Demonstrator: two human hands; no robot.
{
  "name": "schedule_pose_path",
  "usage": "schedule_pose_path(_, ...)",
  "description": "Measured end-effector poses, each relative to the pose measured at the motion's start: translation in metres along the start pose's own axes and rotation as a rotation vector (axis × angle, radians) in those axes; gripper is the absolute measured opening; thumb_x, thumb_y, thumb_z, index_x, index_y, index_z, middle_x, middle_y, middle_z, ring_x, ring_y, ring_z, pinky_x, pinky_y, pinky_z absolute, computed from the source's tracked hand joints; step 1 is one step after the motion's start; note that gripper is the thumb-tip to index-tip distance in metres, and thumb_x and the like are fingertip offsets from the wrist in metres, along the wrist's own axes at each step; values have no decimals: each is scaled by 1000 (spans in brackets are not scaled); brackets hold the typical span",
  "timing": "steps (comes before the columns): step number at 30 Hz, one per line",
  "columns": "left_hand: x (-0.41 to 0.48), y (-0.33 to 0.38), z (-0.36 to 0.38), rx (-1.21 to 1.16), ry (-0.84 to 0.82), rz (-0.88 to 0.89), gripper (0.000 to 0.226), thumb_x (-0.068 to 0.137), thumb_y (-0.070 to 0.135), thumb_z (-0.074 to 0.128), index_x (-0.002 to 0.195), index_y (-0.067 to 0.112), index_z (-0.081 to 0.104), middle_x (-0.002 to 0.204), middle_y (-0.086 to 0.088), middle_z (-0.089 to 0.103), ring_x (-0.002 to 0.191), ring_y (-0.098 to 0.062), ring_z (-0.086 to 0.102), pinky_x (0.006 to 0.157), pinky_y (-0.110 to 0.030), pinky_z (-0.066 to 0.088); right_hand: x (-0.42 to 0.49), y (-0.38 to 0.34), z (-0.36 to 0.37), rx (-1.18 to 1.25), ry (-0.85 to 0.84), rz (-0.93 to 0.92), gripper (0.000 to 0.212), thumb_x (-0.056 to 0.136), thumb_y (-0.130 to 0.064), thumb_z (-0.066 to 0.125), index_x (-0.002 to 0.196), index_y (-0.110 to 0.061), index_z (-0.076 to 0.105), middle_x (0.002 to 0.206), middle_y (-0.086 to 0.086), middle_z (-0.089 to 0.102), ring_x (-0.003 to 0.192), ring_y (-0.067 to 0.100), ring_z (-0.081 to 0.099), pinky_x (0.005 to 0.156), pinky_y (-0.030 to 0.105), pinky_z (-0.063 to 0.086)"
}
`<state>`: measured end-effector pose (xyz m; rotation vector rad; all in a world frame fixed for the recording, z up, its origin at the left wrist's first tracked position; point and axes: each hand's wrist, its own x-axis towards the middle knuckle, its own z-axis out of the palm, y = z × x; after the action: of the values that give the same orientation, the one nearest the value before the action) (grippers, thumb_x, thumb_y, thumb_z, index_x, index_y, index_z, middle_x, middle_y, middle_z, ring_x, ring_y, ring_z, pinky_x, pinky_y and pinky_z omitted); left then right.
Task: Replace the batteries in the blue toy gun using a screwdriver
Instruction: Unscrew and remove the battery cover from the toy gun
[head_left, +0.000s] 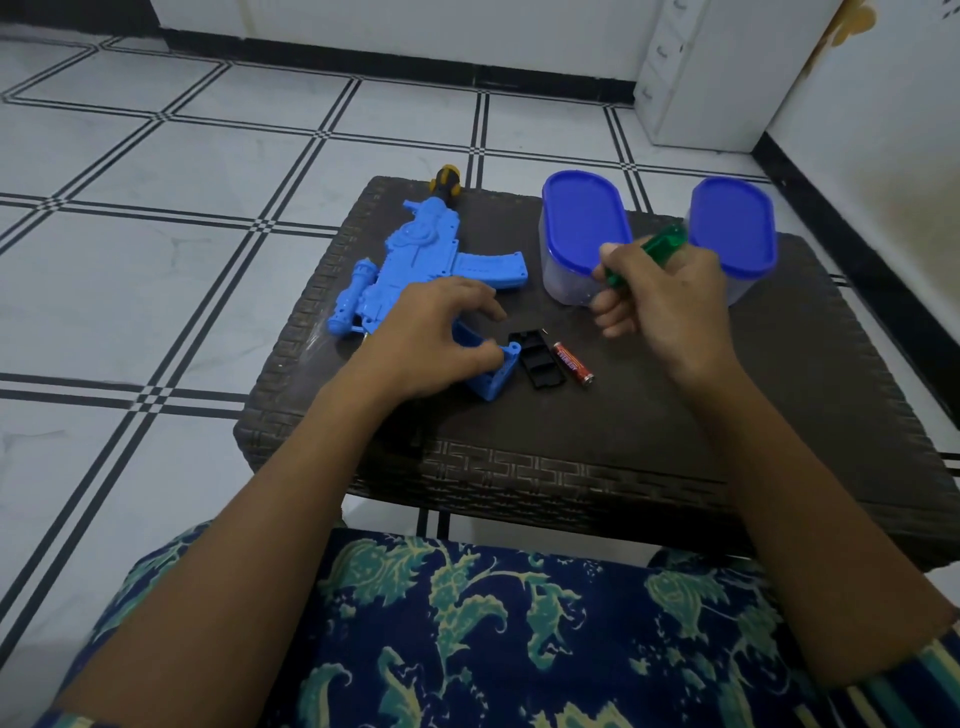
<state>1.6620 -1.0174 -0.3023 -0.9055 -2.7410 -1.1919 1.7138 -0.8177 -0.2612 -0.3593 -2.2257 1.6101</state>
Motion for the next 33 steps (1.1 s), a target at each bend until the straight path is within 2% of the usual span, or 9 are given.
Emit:
schedule_pose_path(3,1,1,-1,13,-11,35,9,81,16,65,79,13,73,119,2,64,101,-8,60,88,-24,48,6,9,-10,-412,82,-100,39,91,-31,56,67,-1,61,58,11,58,52,23,53,52,34,45)
schedule_pose_path(7,2,-1,5,102,-75,88,11,87,15,58,78,12,64,123,-3,60,105,-8,52,80,-11,38,9,26,-12,-814,-100,-26,38,92,-44,55,75,-11,61,62,3,54,62,20,57,55,30,39)
schedule_pose_path(9,2,-5,8,167,-54,137,11,89,19,58,83,11,63,122,-3,58,108,-15,50,88,-25,42,13,34,-10,-947,-173,40,38,90,-50,58,83,-13,61,66,2,56,67,20,60,60,32,43)
schedule_pose_path(11,1,-9,9,302,-1,159,24,90,35,58,82,14,64,113,2,56,101,-16,47,83,-38,42,16,38,-10,-1024,-205,87,42,87,-55,61,86,-14,60,69,2,56,70,20,60,62,33,47)
schedule_pose_path(13,-1,-8,10,407,13,170,36,87,50,57,79,16,65,99,4,52,91,-13,42,74,-37,37,18,39,-9,-1038,-227,124,45,84,-58,63,83,-13,59,70,2,57,70,19,60,60,32,45)
schedule_pose_path(17,-1,-4,10,301,-65,180,38,88,44,60,74,9,66,79,0,48,74,-16,47,66,-42,45,18,35,-6,-1016,-259,168,44,82,-58,65,78,-14,58,75,4,62,71,19,60,59,31,43)
schedule_pose_path(23,2,-2,8,223,-36,147,38,89,42,59,61,22,42,71,5,38,64,-15,42,62,-34,39,10,27,-2,-1051,-230,84,37,82,-53,68,87,-17,59,83,0,61,80,19,59,62,32,42)
schedule_pose_path(27,2,-4,7,236,-87,107,45,72,56,70,62,17,49,71,5,47,64,-8,44,58,-25,34,3,21,5,-1045,-243,18,21,87,-36,67,95,-18,63,93,1,65,85,19,60,71,35,52)
schedule_pose_path(33,-1,-8,-10,192,-57,114,14,76,23,73,69,14,65,66,8,59,60,-1,53,61,-22,39,-1,20,8,-898,-222,-109,16,84,-30,70,96,-19,66,94,-1,65,87,18,62,76,38,55)
